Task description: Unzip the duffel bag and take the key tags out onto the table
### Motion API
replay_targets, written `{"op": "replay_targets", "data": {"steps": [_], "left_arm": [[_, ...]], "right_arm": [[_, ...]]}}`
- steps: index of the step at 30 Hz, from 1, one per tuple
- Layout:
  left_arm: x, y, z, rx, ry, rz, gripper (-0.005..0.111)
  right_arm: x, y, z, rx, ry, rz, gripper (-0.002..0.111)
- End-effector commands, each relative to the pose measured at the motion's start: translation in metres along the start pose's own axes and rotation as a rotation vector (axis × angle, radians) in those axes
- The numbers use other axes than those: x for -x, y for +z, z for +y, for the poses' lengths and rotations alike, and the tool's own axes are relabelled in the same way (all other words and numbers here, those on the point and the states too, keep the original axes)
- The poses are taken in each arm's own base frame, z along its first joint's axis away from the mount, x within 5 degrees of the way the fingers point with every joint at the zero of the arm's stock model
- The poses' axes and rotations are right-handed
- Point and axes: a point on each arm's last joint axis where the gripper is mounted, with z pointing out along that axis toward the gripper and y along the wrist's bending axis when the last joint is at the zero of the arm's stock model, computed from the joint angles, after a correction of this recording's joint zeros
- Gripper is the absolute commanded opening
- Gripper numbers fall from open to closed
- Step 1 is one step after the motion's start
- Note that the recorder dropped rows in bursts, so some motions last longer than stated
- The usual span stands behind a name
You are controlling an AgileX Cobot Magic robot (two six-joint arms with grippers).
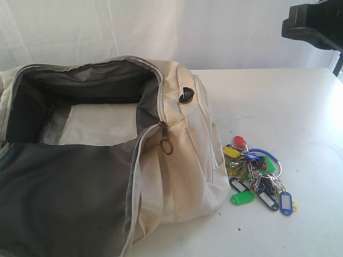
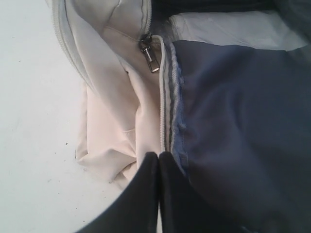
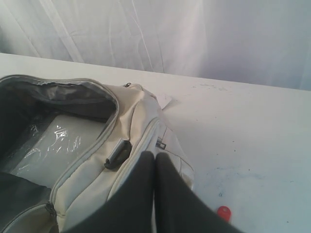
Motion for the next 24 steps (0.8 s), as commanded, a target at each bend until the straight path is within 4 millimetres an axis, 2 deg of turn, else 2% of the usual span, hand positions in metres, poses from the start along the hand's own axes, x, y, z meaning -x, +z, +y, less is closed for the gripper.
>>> {"op": "replay_targets", "data": {"steps": [1, 24], "left_arm": [[-0.0016, 0.0002, 0.0004, 0.005, -0.057, 0.005, 0.000], [-0.0014, 0.0002, 0.0002, 0.001, -0.051, 0.003, 0.000]], "right_arm": [[0.0024, -0.0022, -0.0003, -0.007, -0.012, -0.014, 0.000], [0.0024, -0.0022, -0.0003, -0.007, -0.012, -0.014, 0.000]]}}
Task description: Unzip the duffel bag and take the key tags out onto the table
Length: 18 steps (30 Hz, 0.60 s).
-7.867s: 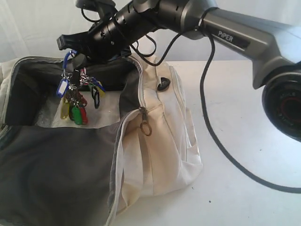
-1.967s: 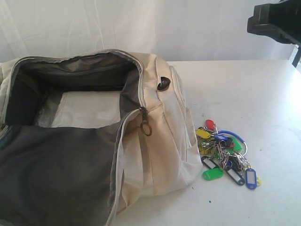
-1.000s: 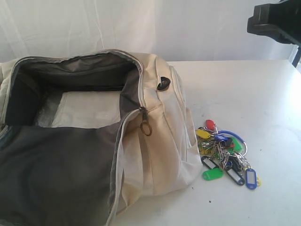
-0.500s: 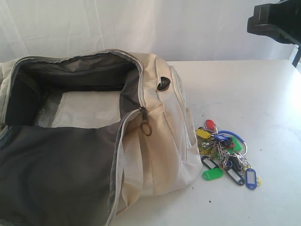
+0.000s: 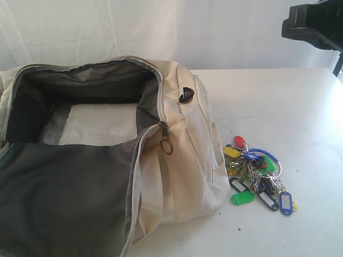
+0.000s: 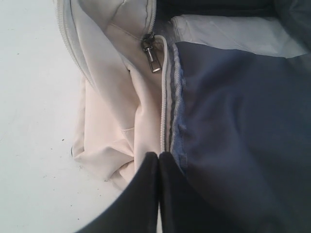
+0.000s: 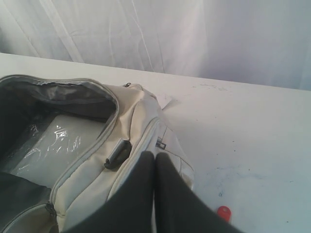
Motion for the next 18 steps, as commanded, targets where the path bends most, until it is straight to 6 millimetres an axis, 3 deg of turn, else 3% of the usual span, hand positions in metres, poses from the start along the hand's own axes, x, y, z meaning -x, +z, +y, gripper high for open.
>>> {"op": "replay_targets", "data": {"steps": [1, 18], "left_arm": [[-0.0014, 0.0002, 0.0002, 0.001, -0.001, 0.003, 0.000], [-0.0014, 0.0002, 0.0002, 0.001, 0.001, 0.003, 0.000]], "right_arm": [[0.0024, -0.0022, -0.0003, -0.007, -0.012, -0.014, 0.000], [0.0040, -0.0068, 0.0070, 0.009, -0.039, -0.033, 0.000]]}}
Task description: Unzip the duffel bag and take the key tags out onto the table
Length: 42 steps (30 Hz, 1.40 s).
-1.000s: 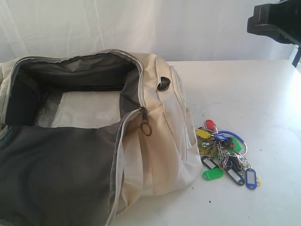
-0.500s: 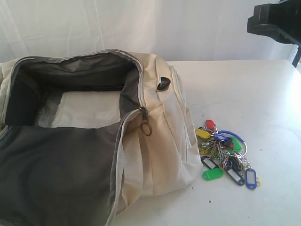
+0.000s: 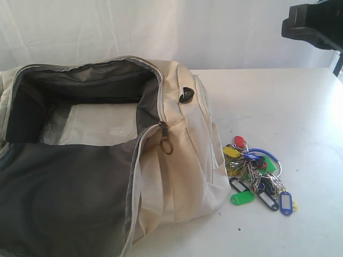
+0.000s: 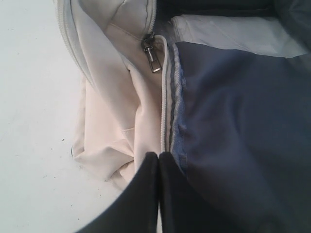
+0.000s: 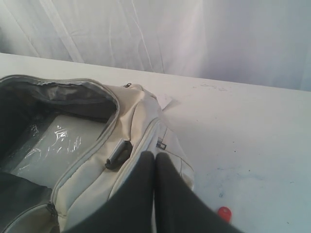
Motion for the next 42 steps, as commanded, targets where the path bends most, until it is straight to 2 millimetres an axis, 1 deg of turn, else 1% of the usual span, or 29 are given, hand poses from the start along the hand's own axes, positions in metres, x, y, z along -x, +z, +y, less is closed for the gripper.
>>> {"op": "replay_targets", "data": {"steps": [1, 2, 4, 6, 9, 11, 13, 14, 17, 19, 22, 24, 26, 30, 36, 38, 42], "left_arm": [[-0.001, 0.000, 0.000, 0.001, 0.001, 0.003, 0.000], [-0.001, 0.000, 0.000, 0.001, 0.001, 0.003, 0.000], [-0.001, 0.000, 0.000, 0.001, 0.001, 0.003, 0.000], [-0.001, 0.000, 0.000, 0.001, 0.001, 0.003, 0.000], [-0.001, 0.000, 0.000, 0.001, 0.001, 0.003, 0.000], [-0.001, 0.000, 0.000, 0.001, 0.001, 0.003, 0.000], [-0.001, 0.000, 0.000, 0.001, 0.001, 0.003, 0.000], [-0.001, 0.000, 0.000, 0.001, 0.001, 0.003, 0.000], [-0.001, 0.000, 0.000, 0.001, 0.001, 0.003, 0.000], [-0.001, 0.000, 0.000, 0.001, 0.001, 0.003, 0.000], [-0.001, 0.000, 0.000, 0.001, 0.001, 0.003, 0.000], [-0.001, 0.000, 0.000, 0.001, 0.001, 0.003, 0.000], [-0.001, 0.000, 0.000, 0.001, 0.001, 0.003, 0.000], [-0.001, 0.000, 0.000, 0.001, 0.001, 0.003, 0.000], [-0.001, 0.000, 0.000, 0.001, 0.001, 0.003, 0.000], [-0.001, 0.000, 0.000, 0.001, 0.001, 0.003, 0.000], [-0.001, 0.000, 0.000, 0.001, 0.001, 0.003, 0.000]], "right_arm": [[0.005, -0.007, 0.005, -0.003, -0.060, -0.041, 0.000], [0.006, -0.009, 0.005, -0.012, -0.093, -0.051, 0.000], [0.007, -0.011, 0.005, -0.021, -0.103, -0.067, 0.000], [0.010, -0.019, 0.008, -0.025, -0.115, -0.095, 0.000], [0.013, -0.047, 0.021, -0.035, -0.193, -0.149, 0.000], [0.009, -0.069, 0.031, -0.037, -0.271, -0.161, 0.000], [-0.001, -0.096, 0.042, -0.050, -0.352, -0.184, 0.000], [-0.007, -0.106, 0.046, -0.058, -0.383, -0.190, 0.000], [-0.034, -0.140, 0.059, -0.067, -0.473, -0.205, 0.000], [-0.054, -0.155, 0.067, -0.039, -0.501, -0.191, 0.000], [-0.079, -0.167, 0.073, -0.008, -0.518, -0.174, 0.000], [-0.093, -0.168, 0.073, -0.002, -0.477, -0.171, 0.000], [-0.106, -0.163, 0.068, -0.011, -0.399, -0.181, 0.000], [-0.129, -0.141, 0.051, -0.066, -0.254, -0.208, 0.000], [-0.156, -0.114, 0.026, -0.162, -0.144, -0.257, 0.000], [-0.164, -0.112, 0.021, -0.189, -0.121, -0.289, 0.000], [-0.177, -0.115, 0.019, -0.203, -0.125, -0.347, 0.000]]}}
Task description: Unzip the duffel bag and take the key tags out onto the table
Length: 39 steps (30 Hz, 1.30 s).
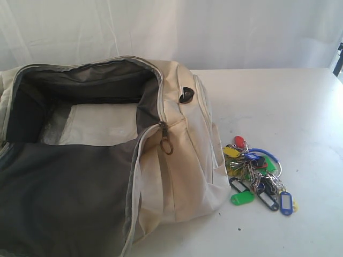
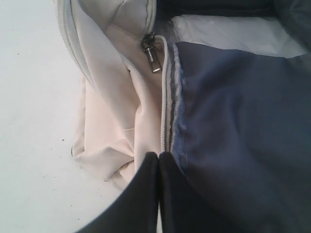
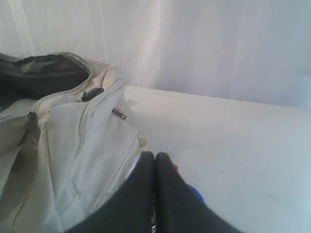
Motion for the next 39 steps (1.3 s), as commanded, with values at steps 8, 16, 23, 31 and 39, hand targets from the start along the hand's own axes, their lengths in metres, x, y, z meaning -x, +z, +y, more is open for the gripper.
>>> {"op": "replay_targets", "data": {"steps": [8, 16, 23, 31, 39], "left_arm": [[-0.001, 0.000, 0.000, 0.001, 0.001, 0.003, 0.000], [-0.001, 0.000, 0.000, 0.001, 0.001, 0.003, 0.000], [-0.001, 0.000, 0.000, 0.001, 0.001, 0.003, 0.000], [-0.001, 0.000, 0.000, 0.001, 0.001, 0.003, 0.000], [-0.001, 0.000, 0.000, 0.001, 0.001, 0.003, 0.000]], "right_arm": [[-0.004, -0.018, -0.002, -0.051, 0.062, -0.213, 0.000], [-0.013, -0.017, -0.015, -0.189, 0.086, -0.146, 0.000], [-0.050, -0.005, -0.020, -0.215, 0.040, -0.041, 0.000], [-0.086, 0.002, -0.023, -0.230, 0.029, 0.098, 0.000], [-0.085, 0.002, -0.025, -0.246, -0.026, 0.097, 0.000]]}}
